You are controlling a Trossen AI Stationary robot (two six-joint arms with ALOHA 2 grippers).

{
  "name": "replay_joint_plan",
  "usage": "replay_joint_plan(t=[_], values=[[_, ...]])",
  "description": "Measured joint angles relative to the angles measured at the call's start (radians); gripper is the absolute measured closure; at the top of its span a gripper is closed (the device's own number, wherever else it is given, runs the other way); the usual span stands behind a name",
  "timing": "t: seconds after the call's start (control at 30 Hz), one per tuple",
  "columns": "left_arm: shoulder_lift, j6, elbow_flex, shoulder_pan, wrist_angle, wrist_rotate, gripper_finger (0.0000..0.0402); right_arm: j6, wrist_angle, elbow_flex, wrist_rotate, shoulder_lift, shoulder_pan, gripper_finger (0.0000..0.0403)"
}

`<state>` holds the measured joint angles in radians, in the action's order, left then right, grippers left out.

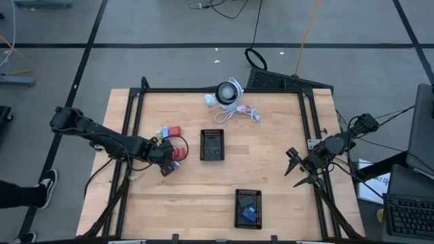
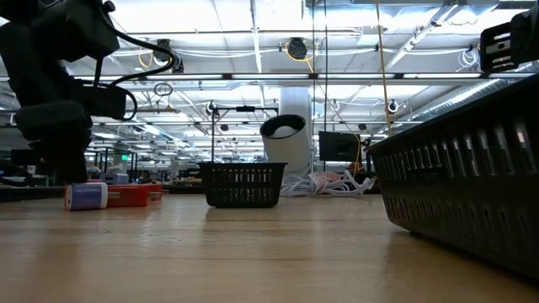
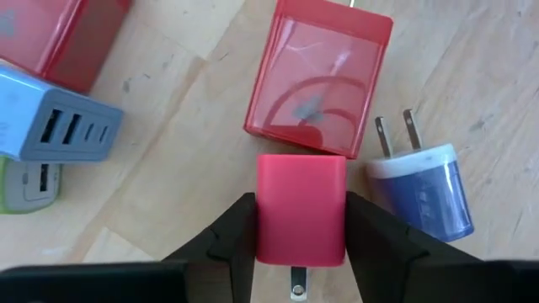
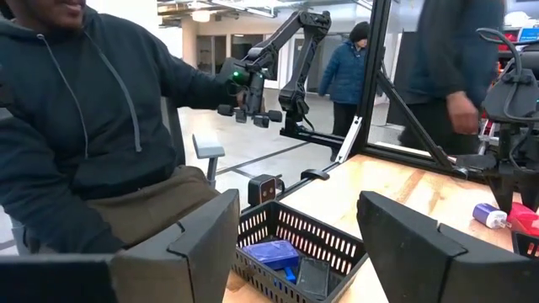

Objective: Pick & Place Office items
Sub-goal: Put the pink charger into the top black basket

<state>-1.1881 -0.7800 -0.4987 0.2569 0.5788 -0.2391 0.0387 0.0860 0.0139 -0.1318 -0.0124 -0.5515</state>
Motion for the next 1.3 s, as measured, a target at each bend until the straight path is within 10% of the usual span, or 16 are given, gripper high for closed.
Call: replay_joint_plan(t=[0.4,0.93,1.3], values=[[0.012,0.263,-0.223,0.001,-0.016,-0.140,0.0257,0.000,0.005,0.000,0.000,0.000,0.000,0.0172],[-0.044,0.691,-0.285,-0.119,-0.639,-0.104,0.0257,0.000,0.007,0.000,0.000,0.000,0.000,0.0170],[-0.271,0.544,-0.345,-0.286,-0.606,-0.004,0.0257,0.000,0.007,0.000,0.000,0.000,0.000,0.0176]])
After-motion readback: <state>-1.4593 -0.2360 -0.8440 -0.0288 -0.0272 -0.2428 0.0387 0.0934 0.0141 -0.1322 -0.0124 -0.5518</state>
